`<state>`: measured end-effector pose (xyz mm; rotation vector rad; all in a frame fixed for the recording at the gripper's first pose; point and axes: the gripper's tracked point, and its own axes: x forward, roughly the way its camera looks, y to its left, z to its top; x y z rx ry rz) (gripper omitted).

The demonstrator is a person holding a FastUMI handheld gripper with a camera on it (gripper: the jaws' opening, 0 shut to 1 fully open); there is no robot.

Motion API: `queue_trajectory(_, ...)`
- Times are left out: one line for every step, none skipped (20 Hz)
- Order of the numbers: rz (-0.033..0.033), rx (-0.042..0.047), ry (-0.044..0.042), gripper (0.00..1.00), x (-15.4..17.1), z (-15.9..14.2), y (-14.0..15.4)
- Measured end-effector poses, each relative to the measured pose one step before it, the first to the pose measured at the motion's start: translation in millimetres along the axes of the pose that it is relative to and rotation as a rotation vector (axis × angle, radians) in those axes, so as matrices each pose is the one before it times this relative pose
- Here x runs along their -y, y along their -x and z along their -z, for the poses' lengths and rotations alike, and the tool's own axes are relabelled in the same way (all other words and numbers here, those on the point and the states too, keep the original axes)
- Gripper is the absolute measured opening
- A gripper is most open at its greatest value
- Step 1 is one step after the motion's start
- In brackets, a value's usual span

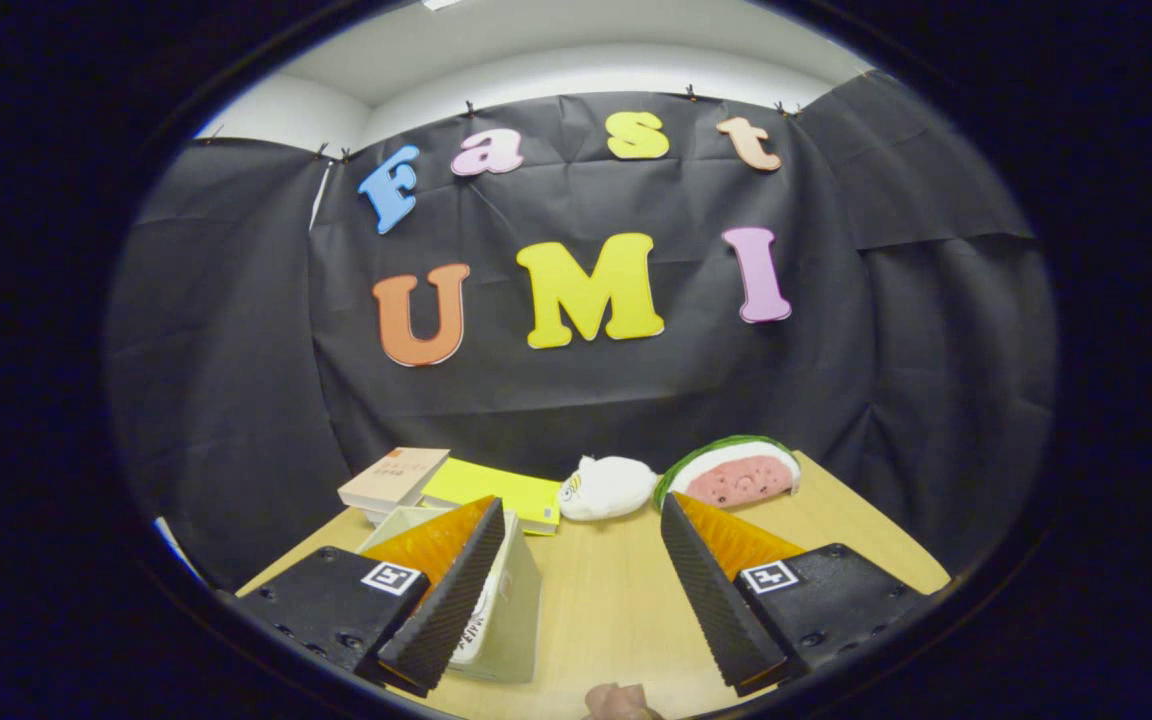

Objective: Open the storage box then place both shoes into the box .Put the left shoe in first, then the right shoe, with the right side of both shoes facing outward in a uniform manner.

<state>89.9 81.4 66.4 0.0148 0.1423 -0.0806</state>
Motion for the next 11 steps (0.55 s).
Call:
queue_trajectory(0.00476, 0.01511, 0.00425, 1.0, 2.1, -3.31, 3.02)
queue_trajectory(0.00834, 0.01283, 0.00819, 1.0, 3.64, -1.75, 3.51)
queue_trajectory(-0.0009, 0.00452, 0.00005, 1.0, 0.08, -0.47, 3.51)
queue_trajectory(-0.01003, -0.00258, -0.00529, 1.0, -2.11, 1.64, 5.97)
queue_trajectory(-0.01502, 0.00281, -0.00897, 1.0, -3.7, 0.43, 3.63)
queue_trajectory(-0.00705, 0.00831, 0.00236, 1.0, -0.46, -1.32, 2.79)
queue_trajectory(0.01099, 0.01065, 0.00948, 1.0, 3.2, -2.25, 2.85)
queue_trajectory(0.00544, 0.0102, -0.00019, 1.0, 0.34, 0.77, 1.75)
queue_trajectory(-0.00903, 0.00323, -0.00757, 1.0, -2.95, -0.22, 1.77)
queue_trajectory(-0.0098, -0.00133, -0.0052, 1.0, -1.73, 0.99, 1.56)
queue_trajectory(-0.00187, -0.00058, 0.00388, 1.0, 0.61, -0.84, 0.83)
